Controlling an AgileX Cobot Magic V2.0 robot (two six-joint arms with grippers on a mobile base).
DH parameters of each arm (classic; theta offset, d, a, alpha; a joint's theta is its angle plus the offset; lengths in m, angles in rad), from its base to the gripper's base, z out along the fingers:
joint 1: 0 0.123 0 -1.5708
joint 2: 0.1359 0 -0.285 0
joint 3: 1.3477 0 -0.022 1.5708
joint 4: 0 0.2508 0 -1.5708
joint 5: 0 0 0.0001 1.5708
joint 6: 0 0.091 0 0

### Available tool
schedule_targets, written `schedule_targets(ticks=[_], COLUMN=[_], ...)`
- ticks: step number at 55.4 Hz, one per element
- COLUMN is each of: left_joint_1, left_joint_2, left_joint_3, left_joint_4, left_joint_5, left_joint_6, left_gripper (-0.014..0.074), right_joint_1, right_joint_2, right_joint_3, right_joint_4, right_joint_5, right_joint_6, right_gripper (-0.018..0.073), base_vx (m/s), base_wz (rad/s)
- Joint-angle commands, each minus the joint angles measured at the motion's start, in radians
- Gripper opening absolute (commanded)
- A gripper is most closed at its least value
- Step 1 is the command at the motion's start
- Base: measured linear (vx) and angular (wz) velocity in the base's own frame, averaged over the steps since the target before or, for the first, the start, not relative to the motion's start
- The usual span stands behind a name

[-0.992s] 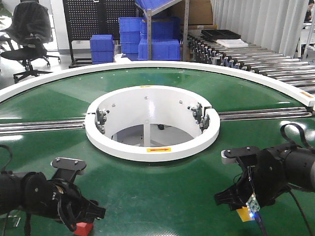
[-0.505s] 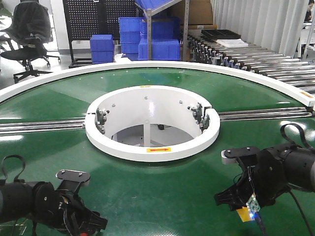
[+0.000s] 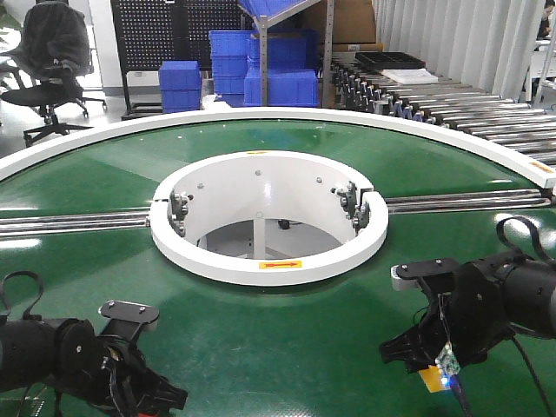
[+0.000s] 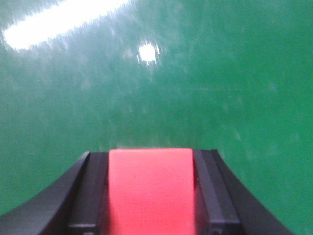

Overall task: Pick red and yellow blocks into blue bin
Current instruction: 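Lower the left gripper onto the red cube and close it, then lift both held blocks off the table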

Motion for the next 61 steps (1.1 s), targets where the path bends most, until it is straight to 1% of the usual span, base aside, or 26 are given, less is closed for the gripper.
schedule_targets(ticks=[1,9,18,22,27,29,32,36,42,45,53,61], left_joint_1=[-0.005,-0.005,-0.005,-0.005,-0.005,-0.005,-0.005,-0.005,-0.005,-0.005,-0.005,-0.005], left_joint_2=[-0.124,-0.278,-0.482,-0.564,-0.664,-0.714,-0.786,-0.895,-1.050,-1.116,-1.245,-1.298], left_joint_3=[-0.028,-0.028,-0.027,-0.027,0.003,0.032,0.089,0.189,0.325,0.376,0.467,0.497], left_joint_4=[-0.005,0.005,0.053,0.080,0.081,0.081,0.081,0.081,0.081,0.081,0.081,0.081], left_joint_5=[-0.020,-0.033,0.024,0.050,0.051,0.043,0.019,-0.048,-0.167,-0.205,-0.214,-0.237], left_joint_6=[-0.001,-0.001,-0.001,-0.003,-0.025,-0.038,-0.052,-0.069,-0.075,-0.075,-0.076,-0.076], left_gripper=[-0.0003,-0.0001,-0.0001,-0.0001,-0.0001,-0.0001,-0.0001,-0.0001,-0.0001,-0.0001,-0.0001,-0.0001], right_joint_1=[-0.004,-0.004,-0.004,-0.004,-0.004,-0.004,-0.004,-0.004,-0.004,-0.004,-0.004,-0.004], right_joint_2=[-0.098,-0.193,-0.356,-0.445,-0.580,-0.654,-0.743,-0.871,-1.039,-1.114,-1.301,-1.393], right_joint_3=[-0.027,-0.027,0.008,0.063,0.167,0.235,0.314,0.418,0.534,0.587,0.685,0.721], right_joint_4=[-0.017,-0.016,-0.015,-0.014,-0.011,-0.008,0.002,0.026,0.040,0.040,0.027,0.007], right_joint_5=[-0.023,-0.009,-0.025,-0.071,-0.168,-0.214,-0.278,-0.355,-0.386,-0.386,-0.395,-0.392], right_joint_6=[-0.040,-0.041,-0.044,-0.048,-0.048,-0.047,-0.045,-0.045,-0.043,-0.043,-0.043,-0.043], right_gripper=[-0.0011,-0.0011,-0.0011,-0.0011,-0.0011,-0.0011,-0.0011,-0.0011,-0.0011,-0.0011,-0.0011,-0.0011], base_vx=[0.00,0.00,0.00,0.00,0.00,0.00,0.00,0.00,0.00,0.00,0.00,0.00], base_wz=[0.00,0.00,0.00,0.00,0.00,0.00,0.00,0.00,0.00,0.00,0.00,0.00])
